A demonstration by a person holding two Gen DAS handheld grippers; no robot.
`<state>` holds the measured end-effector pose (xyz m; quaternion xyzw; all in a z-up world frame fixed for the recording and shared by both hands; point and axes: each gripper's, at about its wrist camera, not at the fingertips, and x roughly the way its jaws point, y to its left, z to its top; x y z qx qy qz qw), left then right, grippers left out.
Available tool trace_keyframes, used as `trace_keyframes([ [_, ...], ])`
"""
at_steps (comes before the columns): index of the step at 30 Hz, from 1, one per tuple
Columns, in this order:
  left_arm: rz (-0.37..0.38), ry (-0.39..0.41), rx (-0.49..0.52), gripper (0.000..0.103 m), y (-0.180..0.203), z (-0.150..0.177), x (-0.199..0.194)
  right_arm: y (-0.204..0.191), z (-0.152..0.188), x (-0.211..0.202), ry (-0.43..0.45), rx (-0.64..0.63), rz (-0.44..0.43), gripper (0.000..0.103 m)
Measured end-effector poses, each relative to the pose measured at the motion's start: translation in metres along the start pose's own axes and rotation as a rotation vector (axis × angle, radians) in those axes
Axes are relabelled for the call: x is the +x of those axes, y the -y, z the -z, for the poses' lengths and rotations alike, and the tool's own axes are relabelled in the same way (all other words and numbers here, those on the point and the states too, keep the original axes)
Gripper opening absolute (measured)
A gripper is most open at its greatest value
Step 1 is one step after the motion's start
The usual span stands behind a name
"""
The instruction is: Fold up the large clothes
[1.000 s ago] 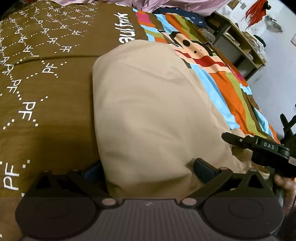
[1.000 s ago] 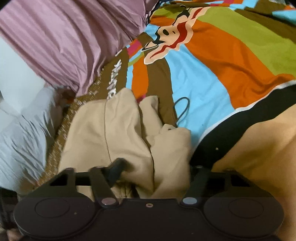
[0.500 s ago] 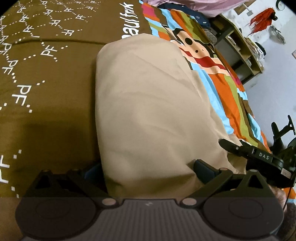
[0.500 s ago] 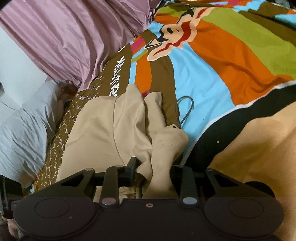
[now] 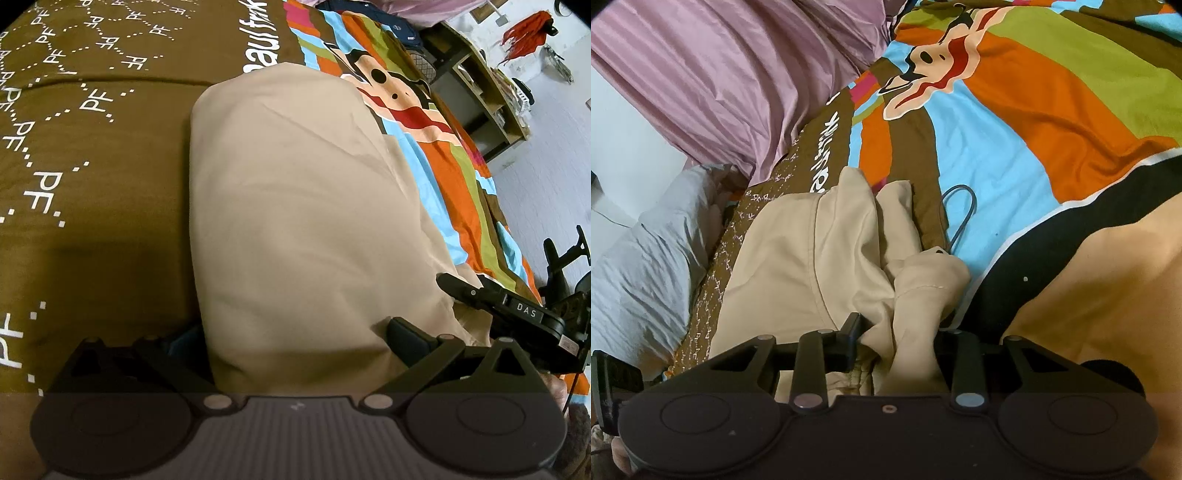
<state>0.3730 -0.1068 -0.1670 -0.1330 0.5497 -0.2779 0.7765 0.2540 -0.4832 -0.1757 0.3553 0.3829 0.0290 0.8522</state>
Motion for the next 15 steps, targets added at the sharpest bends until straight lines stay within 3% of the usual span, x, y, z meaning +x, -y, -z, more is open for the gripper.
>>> trace_keyframes([
  [5, -0.010, 0.014, -0.007, 0.102, -0.006, -0.004, -0.013, 0.000, 0.000, 0.000, 0.001, -0.011, 0.001, 0.035],
  [12, 0.097, -0.027, -0.114, 0.103, -0.028, -0.010, 0.002, 0.000, 0.000, 0.000, 0.003, -0.011, -0.009, 0.036],
  [15, 0.098, -0.058, -0.102, 0.099, -0.023, -0.014, 0.008, 0.006, -0.001, 0.002, -0.003, 0.013, -0.036, 0.038],
])
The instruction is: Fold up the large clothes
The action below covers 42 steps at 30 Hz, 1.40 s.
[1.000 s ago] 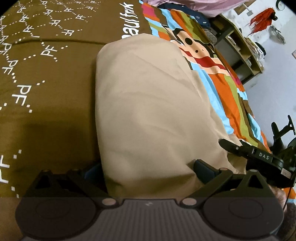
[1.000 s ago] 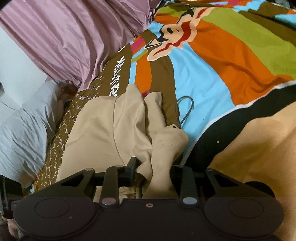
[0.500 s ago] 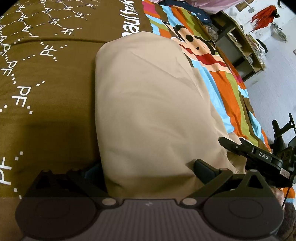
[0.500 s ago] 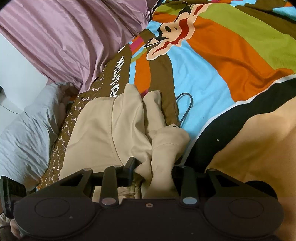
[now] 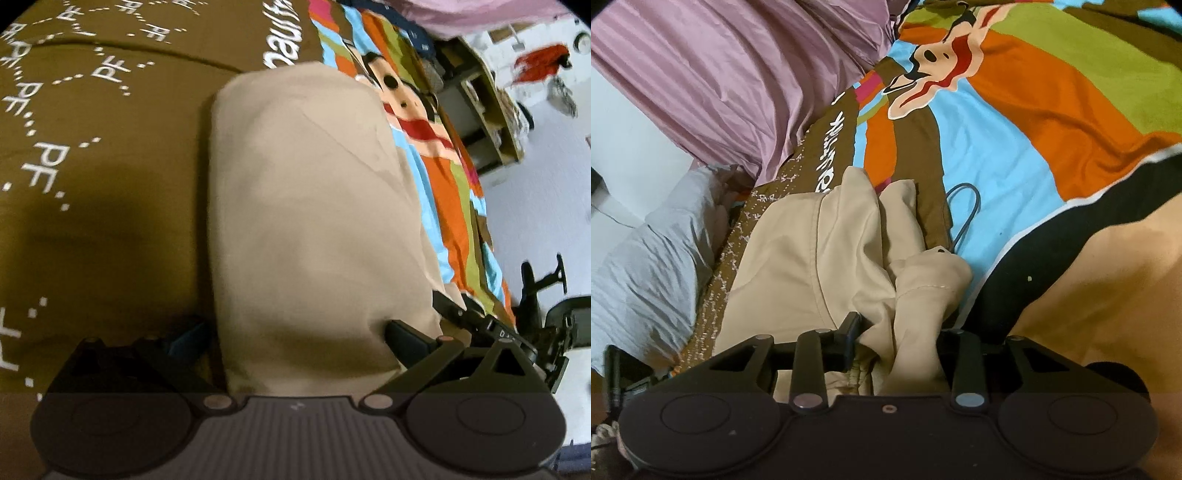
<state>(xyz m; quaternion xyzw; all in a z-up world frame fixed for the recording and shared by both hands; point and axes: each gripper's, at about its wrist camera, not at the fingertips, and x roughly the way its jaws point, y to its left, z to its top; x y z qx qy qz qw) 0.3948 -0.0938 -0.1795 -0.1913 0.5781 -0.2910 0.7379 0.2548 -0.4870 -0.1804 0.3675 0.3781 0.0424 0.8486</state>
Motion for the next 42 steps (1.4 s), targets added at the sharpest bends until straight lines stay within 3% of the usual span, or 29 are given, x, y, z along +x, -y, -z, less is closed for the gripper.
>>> trace_keyframes([
  [1, 0.004, -0.006, 0.017, 0.092, 0.006, 0.000, 0.001, 0.001, 0.000, 0.000, 0.001, 0.002, -0.006, 0.038],
  [3, -0.047, 0.001, 0.062, 0.086, 0.020, 0.001, -0.001, 0.001, 0.002, 0.000, 0.010, -0.012, -0.010, 0.038],
  [5, -0.072, 0.014, 0.097, 0.074, 0.032, 0.001, -0.006, -0.004, 0.003, -0.002, 0.020, -0.040, -0.003, 0.031],
  [7, -0.080, 0.046, 0.148, 0.069, 0.045, 0.002, -0.017, -0.014, 0.004, -0.008, 0.041, -0.061, -0.024, 0.022],
  [9, -0.079, 0.091, 0.206, 0.065, 0.058, 0.003, -0.030, -0.027, 0.002, -0.018, 0.062, -0.061, -0.081, 0.020],
  [11, -0.085, 0.136, 0.259, 0.062, 0.068, 0.003, -0.045, -0.050, 0.002, -0.024, 0.075, -0.117, -0.076, 0.018],
  [14, -0.098, 0.209, 0.320, 0.062, 0.070, -0.001, -0.079, -0.083, 0.002, -0.030, 0.098, -0.190, -0.075, 0.017],
  [19, -0.158, 0.293, 0.321, 0.063, 0.044, -0.017, -0.127, -0.133, -0.007, -0.020, 0.165, -0.247, -0.122, 0.017],
  [23, -0.247, 0.305, 0.314, 0.064, 0.010, -0.018, -0.135, -0.160, -0.009, 0.021, 0.143, -0.228, -0.164, 0.016],
  [26, -0.299, 0.257, 0.268, 0.065, -0.022, -0.013, -0.119, -0.173, 0.003, 0.057, 0.118, -0.264, -0.147, 0.016],
  [30, -0.311, 0.284, 0.243, 0.068, -0.040, 0.001, -0.109, -0.171, 0.030, 0.090, 0.058, -0.282, -0.061, 0.015],
  [36, -0.362, 0.274, 0.242, 0.076, -0.032, 0.001, -0.106, -0.157, 0.042, 0.085, 0.062, -0.289, 0.012, 0.016],
  [40, -0.416, 0.282, 0.217, 0.088, -0.027, 0.006, -0.115, -0.158, 0.038, 0.082, 0.063, -0.285, 0.034, 0.034],
  [42, -0.433, 0.296, 0.211, 0.089, -0.022, 0.012, -0.124, -0.161, 0.037, 0.074, 0.071, -0.299, 0.045, 0.037],
])
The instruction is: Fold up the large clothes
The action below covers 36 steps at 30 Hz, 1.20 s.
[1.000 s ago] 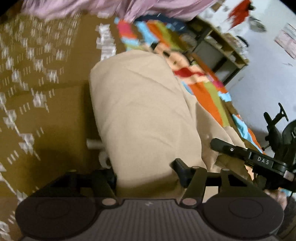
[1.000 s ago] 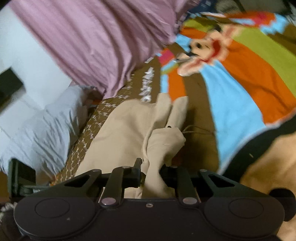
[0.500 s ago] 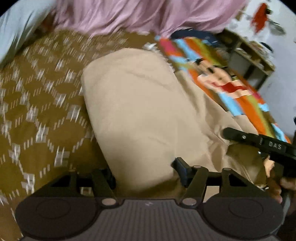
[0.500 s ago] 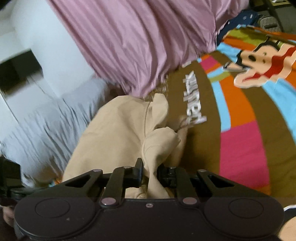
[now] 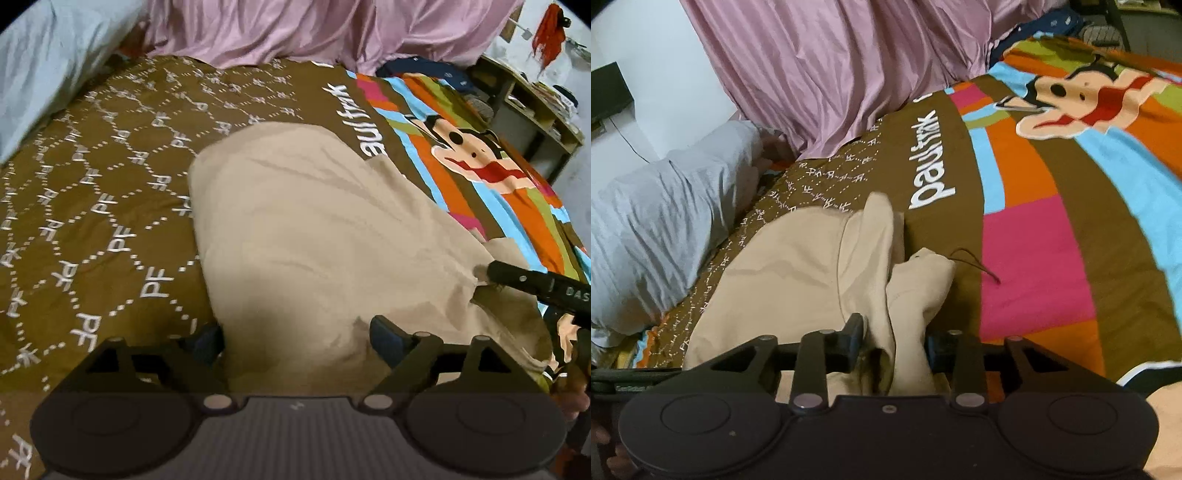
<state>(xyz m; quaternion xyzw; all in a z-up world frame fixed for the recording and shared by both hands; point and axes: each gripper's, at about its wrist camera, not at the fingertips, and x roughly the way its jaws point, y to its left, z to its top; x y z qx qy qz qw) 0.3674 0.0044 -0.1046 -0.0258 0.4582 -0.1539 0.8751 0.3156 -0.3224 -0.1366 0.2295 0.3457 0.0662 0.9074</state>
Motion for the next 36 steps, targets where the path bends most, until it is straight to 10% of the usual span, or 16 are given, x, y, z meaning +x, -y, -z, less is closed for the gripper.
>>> trace_keyframes([
  [16, -0.038, 0.228, 0.028, 0.102, 0.050, 0.026, -0.149, -0.043, -0.011, -0.121, 0.164, -0.110, -0.015, 0.098],
  [36, -0.052, 0.466, 0.009, 0.102, 0.069, 0.124, -0.279, -0.115, 0.063, -0.286, 0.400, -0.364, -0.020, 0.102],
])
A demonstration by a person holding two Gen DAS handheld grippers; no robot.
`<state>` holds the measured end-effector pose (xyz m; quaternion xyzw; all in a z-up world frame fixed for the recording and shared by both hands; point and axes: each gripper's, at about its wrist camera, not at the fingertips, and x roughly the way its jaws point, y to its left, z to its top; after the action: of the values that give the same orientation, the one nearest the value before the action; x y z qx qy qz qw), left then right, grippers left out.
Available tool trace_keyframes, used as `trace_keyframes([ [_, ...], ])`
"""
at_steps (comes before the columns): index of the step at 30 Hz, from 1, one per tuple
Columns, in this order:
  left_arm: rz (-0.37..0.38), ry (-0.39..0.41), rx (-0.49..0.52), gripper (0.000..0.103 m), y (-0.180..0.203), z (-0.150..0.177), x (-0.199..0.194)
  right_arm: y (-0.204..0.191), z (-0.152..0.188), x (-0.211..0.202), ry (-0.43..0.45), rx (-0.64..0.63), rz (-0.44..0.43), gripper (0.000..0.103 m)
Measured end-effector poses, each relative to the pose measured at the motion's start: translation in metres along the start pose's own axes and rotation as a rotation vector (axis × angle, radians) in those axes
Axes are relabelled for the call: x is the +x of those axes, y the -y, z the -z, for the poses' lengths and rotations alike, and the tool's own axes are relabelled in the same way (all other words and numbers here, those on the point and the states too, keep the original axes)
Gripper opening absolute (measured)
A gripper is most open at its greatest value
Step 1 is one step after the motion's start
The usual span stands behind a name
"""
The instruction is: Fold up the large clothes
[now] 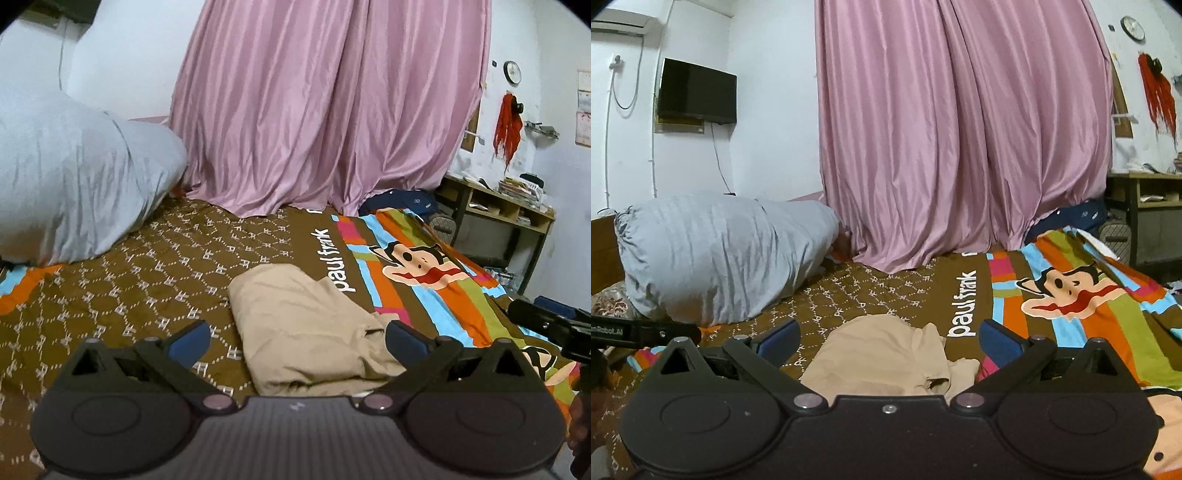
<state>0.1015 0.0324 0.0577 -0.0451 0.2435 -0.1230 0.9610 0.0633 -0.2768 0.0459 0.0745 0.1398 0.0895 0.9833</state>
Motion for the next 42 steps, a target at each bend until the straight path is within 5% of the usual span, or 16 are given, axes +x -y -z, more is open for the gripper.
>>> trace_keyframes([
  [10, -0.075, -0.037, -0.002, 0.102, -0.005, 0.061, -0.026, -0.019, 0.045, -0.045, -0.040, -0.042, 0.091, 0.102],
  [16, -0.106, -0.055, 0.022, 0.102, -0.003, 0.080, -0.030, -0.020, 0.069, -0.061, -0.098, 0.054, 0.095, 0.102],
  [42, -0.105, -0.074, 0.030, 0.102, 0.000, 0.083, -0.029, -0.020, 0.077, -0.058, -0.139, 0.044, 0.107, 0.102],
])
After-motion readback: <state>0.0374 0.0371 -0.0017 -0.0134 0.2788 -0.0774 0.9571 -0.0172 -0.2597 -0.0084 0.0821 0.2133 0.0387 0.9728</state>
